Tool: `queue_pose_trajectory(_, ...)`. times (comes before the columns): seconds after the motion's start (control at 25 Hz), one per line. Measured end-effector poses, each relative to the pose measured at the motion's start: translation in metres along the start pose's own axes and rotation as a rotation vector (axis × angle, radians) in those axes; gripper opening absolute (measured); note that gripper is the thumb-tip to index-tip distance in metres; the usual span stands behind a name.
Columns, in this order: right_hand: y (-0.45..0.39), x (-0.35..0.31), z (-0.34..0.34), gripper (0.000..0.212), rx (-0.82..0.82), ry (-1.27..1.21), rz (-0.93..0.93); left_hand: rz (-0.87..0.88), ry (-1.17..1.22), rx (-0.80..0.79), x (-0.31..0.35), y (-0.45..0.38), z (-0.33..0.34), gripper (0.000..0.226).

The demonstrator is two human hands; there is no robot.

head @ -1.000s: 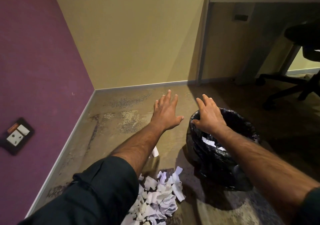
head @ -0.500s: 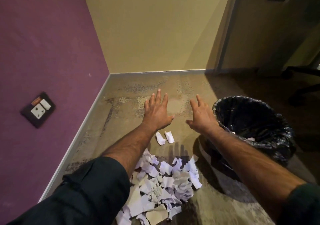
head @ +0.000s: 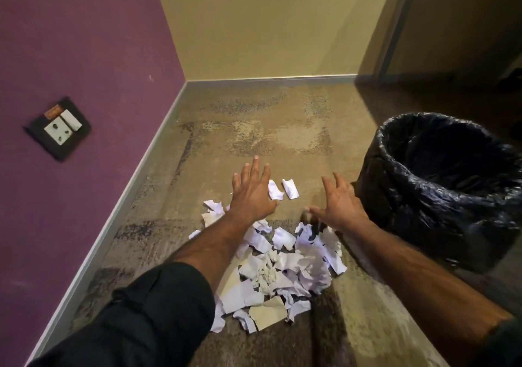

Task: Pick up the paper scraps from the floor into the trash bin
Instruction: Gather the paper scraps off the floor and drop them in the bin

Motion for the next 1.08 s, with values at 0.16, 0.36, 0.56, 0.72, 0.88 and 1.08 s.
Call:
queue_pose_trajectory(0.16,0.016,0.019,0.029,0.102,-0.118,0.003,0.057,-0.02,0.033,-0.097,-0.004,0.024,0.033,0.1)
queue_pose_trajectory(0.36,0.032,0.027,0.05,0.12,-0.399,-0.045,0.119,-0.085,0.012,-0.266,-0.014,0.044,0.054,0.089)
queue_pose_trajectory(0.56,0.039,0.022,0.057,0.16,-0.575,-0.022,0.137,-0.155,0.135,-0.414,-0.023,0.058,0.066,0.094)
queue_pose_trajectory(0.72,0.036,0.017,0.051,0.159,-0.706,0.05,0.075,-0.048,0.158,-0.461,-0.019,0.064,0.063,0.106)
queue_pose_trajectory(0.88,0.044,0.01,0.054,0.147,-0.723,0.137,0.006,0.075,0.146,-0.496,-0.014,0.071,0.059,0.121)
queue_pose_trajectory(1.08,0.058,0.0,0.056,0.126,-0.595,0.006,0.001,0.231,0.07,-0.512,0.005,0.083,0.064,0.122)
Point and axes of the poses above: each hand's wrist, its own y-axis away from the middle knuckle, its own z-axis out of the palm, x = y × z, the point moved 1 cm from there along -y, towards the middle knuckle, and after that the axes turned 13 degrees about x, right-handed, at the moved point
